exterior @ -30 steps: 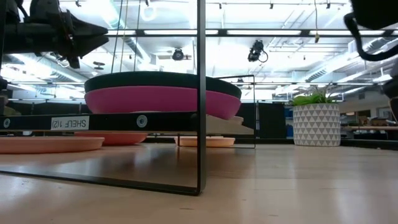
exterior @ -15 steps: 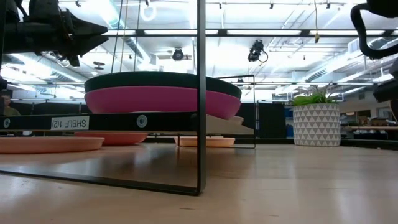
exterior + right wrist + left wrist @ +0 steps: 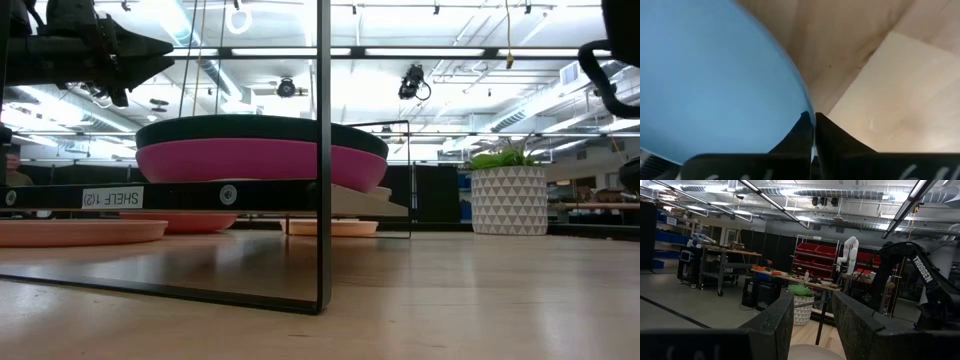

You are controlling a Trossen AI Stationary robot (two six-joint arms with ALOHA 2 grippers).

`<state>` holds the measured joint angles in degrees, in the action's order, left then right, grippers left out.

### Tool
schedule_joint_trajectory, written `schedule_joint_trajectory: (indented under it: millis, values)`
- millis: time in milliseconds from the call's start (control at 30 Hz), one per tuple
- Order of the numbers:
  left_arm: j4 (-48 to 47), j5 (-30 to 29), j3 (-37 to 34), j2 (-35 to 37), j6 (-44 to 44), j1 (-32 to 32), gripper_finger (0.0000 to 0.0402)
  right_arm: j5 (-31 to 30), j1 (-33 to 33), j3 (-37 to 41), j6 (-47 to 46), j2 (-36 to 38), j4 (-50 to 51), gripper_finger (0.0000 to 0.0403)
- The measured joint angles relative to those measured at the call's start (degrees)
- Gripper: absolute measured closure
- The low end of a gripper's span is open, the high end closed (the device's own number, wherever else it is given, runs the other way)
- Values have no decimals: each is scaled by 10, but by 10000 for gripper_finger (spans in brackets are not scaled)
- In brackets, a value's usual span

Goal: Place and stack plates onto a shelf
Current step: Stack the blue plate on top of the dark blue plate on the shelf

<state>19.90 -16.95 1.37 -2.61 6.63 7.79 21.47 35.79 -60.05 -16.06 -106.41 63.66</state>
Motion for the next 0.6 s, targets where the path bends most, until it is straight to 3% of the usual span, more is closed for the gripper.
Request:
schedule_joint_trajectory:
  millis: [267, 600]
  values:
    - [0, 0, 0, 0, 2, 0, 260, -88, -56, -54, -4, 51, 88, 390]
    - [-6, 0, 0, 0, 49, 0, 260, -256, -208, -143, -200, 184, 80, 390]
